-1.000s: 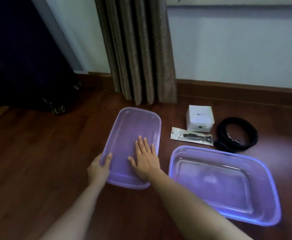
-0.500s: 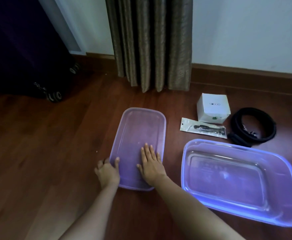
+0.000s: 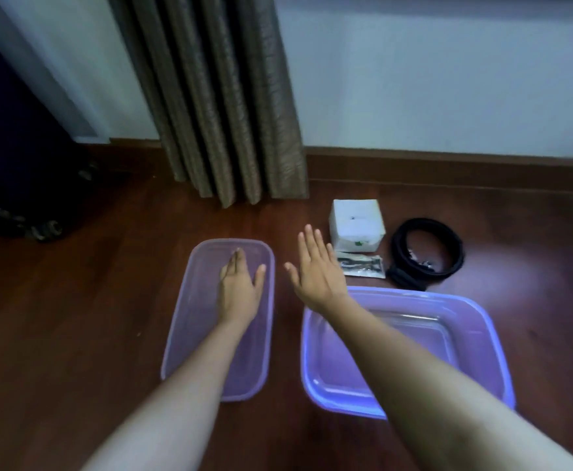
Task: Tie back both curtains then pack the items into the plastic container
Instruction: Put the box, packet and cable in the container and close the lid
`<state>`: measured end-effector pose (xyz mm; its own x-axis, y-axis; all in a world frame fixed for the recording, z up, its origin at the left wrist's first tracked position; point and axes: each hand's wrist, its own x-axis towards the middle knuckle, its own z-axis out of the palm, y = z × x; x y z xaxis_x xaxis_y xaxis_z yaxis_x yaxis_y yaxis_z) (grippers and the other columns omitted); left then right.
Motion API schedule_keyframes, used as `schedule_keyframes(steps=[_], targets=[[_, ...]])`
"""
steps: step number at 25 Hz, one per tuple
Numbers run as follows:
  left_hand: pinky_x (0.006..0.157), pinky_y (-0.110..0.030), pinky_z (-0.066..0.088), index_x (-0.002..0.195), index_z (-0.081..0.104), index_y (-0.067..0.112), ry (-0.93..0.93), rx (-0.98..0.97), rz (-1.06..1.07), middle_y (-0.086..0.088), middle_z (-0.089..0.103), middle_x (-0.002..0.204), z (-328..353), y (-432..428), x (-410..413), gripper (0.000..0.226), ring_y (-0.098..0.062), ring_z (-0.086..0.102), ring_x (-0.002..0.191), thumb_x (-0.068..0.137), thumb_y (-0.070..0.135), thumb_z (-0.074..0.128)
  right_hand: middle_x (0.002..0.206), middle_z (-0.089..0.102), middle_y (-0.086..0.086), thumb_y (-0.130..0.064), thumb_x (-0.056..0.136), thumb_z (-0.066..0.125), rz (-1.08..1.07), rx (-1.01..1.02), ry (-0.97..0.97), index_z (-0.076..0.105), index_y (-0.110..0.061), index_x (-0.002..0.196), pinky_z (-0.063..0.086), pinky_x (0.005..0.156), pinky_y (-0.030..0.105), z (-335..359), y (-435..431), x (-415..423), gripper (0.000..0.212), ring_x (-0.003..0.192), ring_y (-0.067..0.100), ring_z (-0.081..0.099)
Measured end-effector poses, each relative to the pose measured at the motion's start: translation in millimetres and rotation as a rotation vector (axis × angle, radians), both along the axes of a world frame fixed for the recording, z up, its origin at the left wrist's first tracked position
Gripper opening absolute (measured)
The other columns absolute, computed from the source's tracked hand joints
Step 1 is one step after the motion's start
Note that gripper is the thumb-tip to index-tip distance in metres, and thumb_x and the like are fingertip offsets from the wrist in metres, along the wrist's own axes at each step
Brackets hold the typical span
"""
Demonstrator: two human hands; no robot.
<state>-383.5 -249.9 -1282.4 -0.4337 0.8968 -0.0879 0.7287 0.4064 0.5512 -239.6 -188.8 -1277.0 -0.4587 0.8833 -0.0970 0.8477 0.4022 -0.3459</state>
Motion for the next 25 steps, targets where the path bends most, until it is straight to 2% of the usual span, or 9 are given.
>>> schedule_keyframes(steps=[4, 8, 11, 14, 16, 17, 20, 22, 25], targets=[[0.114, -0.031, 0.015, 0.145, 0.021, -0.002, -0.055, 0.086, -0.219, -0.020, 0.023, 0.153, 20.8, 72.9, 67.5, 0.065, -0.031, 0.023, 0.142, 0.096, 0.031, 0.047, 0.158, 0.001, 0.011, -0.058, 0.082, 0.006, -0.052, 0.098, -0.197, 0.012, -0.005, 0.148, 0.006, 0.118, 0.039, 20.3, 41.3, 141.2, 0.085, 0.147, 0.025, 0.001], [0.115, -0.033, 0.018, 0.146, 0.021, 0.003, -0.024, 0.028, -0.345, -0.020, 0.015, 0.155, 14.3, 116.2, 107.6, 0.074, -0.034, 0.023, 0.141, 0.090, 0.033, 0.058, 0.158, -0.004, 0.008, -0.064, 0.073, -0.006, -0.081, 0.037, -0.358, 0.007, -0.007, 0.148, 0.002, 0.119, 0.038, 15.5, 19.1, 249.3, 0.095, 0.142, 0.018, -0.014], [0.114, -0.039, 0.025, 0.146, 0.029, 0.015, 0.059, -0.011, -0.406, -0.018, 0.010, 0.157, -3.9, 135.3, 128.3, 0.073, -0.042, 0.024, 0.138, 0.084, 0.030, 0.066, 0.155, -0.010, 0.004, -0.067, 0.074, -0.009, -0.101, -0.029, -0.361, 0.001, -0.010, 0.148, -0.007, 0.113, 0.030, -2.8, -12.7, 286.3, 0.095, 0.136, 0.014, -0.019], [0.110, -0.054, 0.023, 0.145, 0.022, 0.038, 0.191, -0.102, -0.444, -0.006, -0.004, 0.159, -17.5, 151.2, 136.9, 0.074, -0.041, 0.008, 0.143, 0.084, 0.040, 0.064, 0.148, -0.021, -0.002, -0.067, 0.075, -0.015, -0.099, -0.053, -0.310, -0.005, -0.013, 0.148, -0.007, 0.114, 0.029, -17.5, -23.1, 297.4, 0.091, 0.137, 0.013, -0.020], [0.106, -0.063, 0.021, 0.143, 0.018, 0.047, 0.247, -0.172, -0.477, 0.001, -0.010, 0.159, -25.5, 159.2, 136.8, 0.073, -0.041, 0.000, 0.143, 0.083, 0.048, 0.061, 0.147, -0.024, -0.004, -0.070, 0.071, -0.024, -0.093, -0.068, -0.268, -0.007, -0.014, 0.147, -0.006, 0.115, 0.028, -26.9, -26.3, 297.9, 0.096, 0.138, 0.013, -0.021], [0.106, -0.064, 0.022, 0.142, 0.019, 0.048, 0.247, -0.200, -0.483, 0.001, -0.010, 0.159, -31.2, 162.4, 136.2, 0.072, -0.042, 0.000, 0.143, 0.084, 0.050, 0.060, 0.147, -0.024, -0.004, -0.070, 0.074, -0.019, -0.112, -0.069, -0.251, -0.008, -0.014, 0.147, -0.007, 0.114, 0.027, -31.7, -28.1, 297.0, 0.093, 0.138, 0.012, -0.020], [0.108, -0.053, 0.032, 0.141, 0.031, 0.040, 0.239, -0.172, -0.476, -0.007, 0.002, 0.159, -49.6, 164.4, 138.4, 0.060, -0.051, 0.023, 0.134, 0.087, 0.043, 0.058, 0.150, -0.018, -0.005, -0.059, 0.081, -0.001, -0.185, -0.068, -0.167, -0.004, -0.015, 0.148, -0.007, 0.113, 0.025, -39.2, -32.8, 292.7, 0.080, 0.142, 0.012, -0.014], [0.105, -0.047, 0.036, 0.141, 0.037, 0.035, 0.245, -0.097, -0.450, -0.011, 0.008, 0.158, -55.5, 163.1, 141.0, 0.052, -0.050, 0.035, 0.126, 0.091, 0.035, 0.054, 0.151, -0.016, -0.005, -0.056, 0.082, 0.001, -0.198, -0.055, -0.158, -0.003, -0.015, 0.148, -0.006, 0.113, 0.025, -42.3, -34.3, 291.5, 0.077, 0.143, 0.013, -0.012], [0.101, -0.046, 0.040, 0.139, 0.042, 0.031, 0.302, -0.053, -0.468, -0.015, 0.015, 0.157, -50.9, 162.6, 140.0, 0.046, -0.050, 0.041, 0.120, 0.094, 0.032, 0.050, 0.150, -0.018, -0.005, -0.056, 0.082, -0.001, -0.206, -0.041, -0.157, -0.003, -0.015, 0.148, -0.005, 0.113, 0.026, -43.0, -35.0, 291.2, 0.077, 0.141, 0.013, -0.013]])
